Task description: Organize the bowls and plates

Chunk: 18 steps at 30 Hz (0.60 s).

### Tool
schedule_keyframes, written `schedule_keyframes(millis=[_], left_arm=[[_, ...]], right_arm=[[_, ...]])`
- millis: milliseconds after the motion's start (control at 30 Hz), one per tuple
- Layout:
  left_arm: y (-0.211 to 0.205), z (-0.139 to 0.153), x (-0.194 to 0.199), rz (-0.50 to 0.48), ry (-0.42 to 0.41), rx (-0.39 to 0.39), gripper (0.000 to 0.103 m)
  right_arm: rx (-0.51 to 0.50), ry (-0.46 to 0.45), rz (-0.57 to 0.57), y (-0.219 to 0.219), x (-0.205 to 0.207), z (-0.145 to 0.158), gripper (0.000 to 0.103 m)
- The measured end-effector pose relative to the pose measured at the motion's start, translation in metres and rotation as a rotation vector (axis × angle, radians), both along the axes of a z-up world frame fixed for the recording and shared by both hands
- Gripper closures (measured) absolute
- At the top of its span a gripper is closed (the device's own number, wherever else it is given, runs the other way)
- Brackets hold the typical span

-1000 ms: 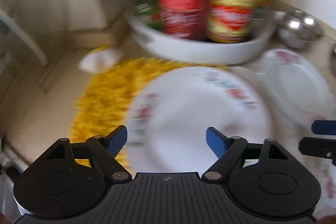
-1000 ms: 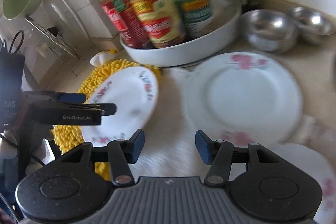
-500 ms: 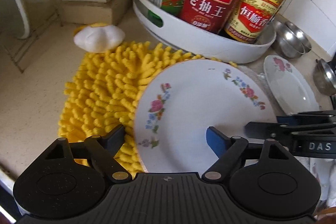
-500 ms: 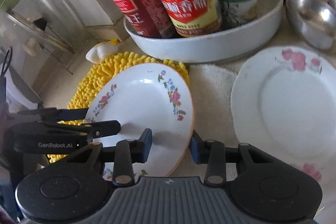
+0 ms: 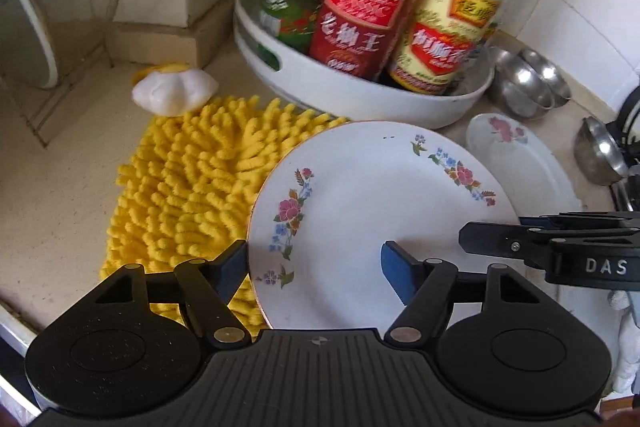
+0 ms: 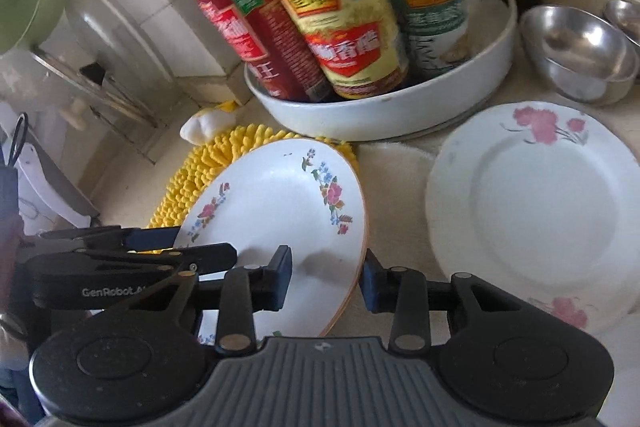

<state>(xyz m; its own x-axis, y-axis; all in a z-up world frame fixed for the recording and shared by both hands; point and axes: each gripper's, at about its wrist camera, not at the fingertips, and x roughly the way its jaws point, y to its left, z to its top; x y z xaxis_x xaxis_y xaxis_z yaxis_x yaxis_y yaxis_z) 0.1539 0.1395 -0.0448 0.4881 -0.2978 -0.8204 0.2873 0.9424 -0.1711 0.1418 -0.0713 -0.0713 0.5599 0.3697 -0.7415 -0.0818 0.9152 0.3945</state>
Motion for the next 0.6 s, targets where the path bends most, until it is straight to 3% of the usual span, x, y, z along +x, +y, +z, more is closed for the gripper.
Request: schedule_keyframes(millis=[367,600], left_arm=[[-0.043,0.003,-0.019,-0.096,-0.022,0.019,0.026],[-0.09,0.008,-0.037,-0.214,-0.033,0.011,0.026]], right_arm=[[-0.013,-0.045,-0.064,-0.033,-0.045,0.01,0.045],[-0.034,-0.059,-0.139,-0.066,-0.086,0.024,0.045]])
